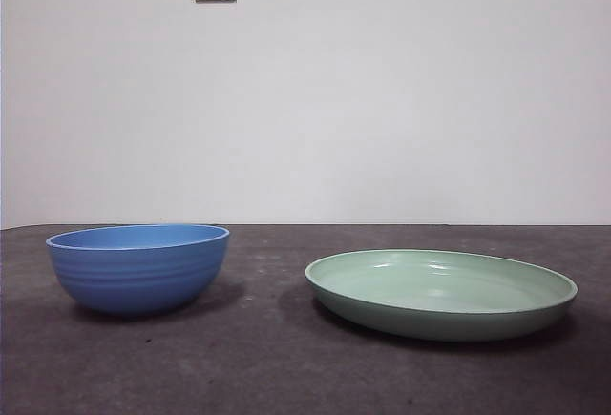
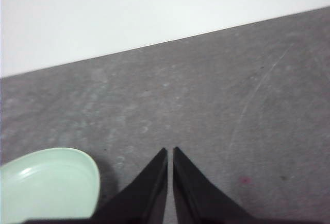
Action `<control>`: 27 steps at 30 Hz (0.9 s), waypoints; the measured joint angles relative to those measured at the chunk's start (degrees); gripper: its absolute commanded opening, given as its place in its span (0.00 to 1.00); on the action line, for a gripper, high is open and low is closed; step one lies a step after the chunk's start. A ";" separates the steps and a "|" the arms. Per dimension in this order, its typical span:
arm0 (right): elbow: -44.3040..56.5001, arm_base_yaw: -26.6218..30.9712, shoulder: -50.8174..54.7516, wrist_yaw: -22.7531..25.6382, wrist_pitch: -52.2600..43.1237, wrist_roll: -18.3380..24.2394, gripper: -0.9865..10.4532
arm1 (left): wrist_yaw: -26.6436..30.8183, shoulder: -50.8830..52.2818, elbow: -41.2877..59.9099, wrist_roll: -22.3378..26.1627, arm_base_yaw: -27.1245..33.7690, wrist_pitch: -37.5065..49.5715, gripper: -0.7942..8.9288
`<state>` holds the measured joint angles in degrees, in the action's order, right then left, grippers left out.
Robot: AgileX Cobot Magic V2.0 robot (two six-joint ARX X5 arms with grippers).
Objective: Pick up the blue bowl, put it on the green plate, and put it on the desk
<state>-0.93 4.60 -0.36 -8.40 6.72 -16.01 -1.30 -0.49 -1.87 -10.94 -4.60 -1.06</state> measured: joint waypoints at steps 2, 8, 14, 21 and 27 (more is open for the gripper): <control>0.00 0.00 0.00 -0.68 0.00 -1.86 0.10 | 0.00 -0.37 -0.02 -0.81 0.00 0.02 0.10; -4.37 0.00 -2.47 -0.77 0.42 -5.55 0.10 | 0.00 -4.28 -3.65 -3.80 0.00 -0.42 0.10; -14.40 0.00 -11.19 -1.09 0.13 -6.58 0.10 | -0.02 -13.03 -13.35 -6.67 0.00 -0.22 0.10; -26.58 -0.15 -24.55 -8.00 5.22 -6.78 0.10 | -3.52 -25.94 -28.55 -7.08 0.00 -6.82 0.10; -36.59 -3.61 -34.53 -16.76 10.38 -6.75 0.10 | -12.24 -36.20 -41.33 -7.21 -0.96 -14.10 0.10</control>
<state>-37.52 0.99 -34.89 -25.17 17.10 -22.76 -13.54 -36.69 -43.20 -18.15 -5.56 -15.16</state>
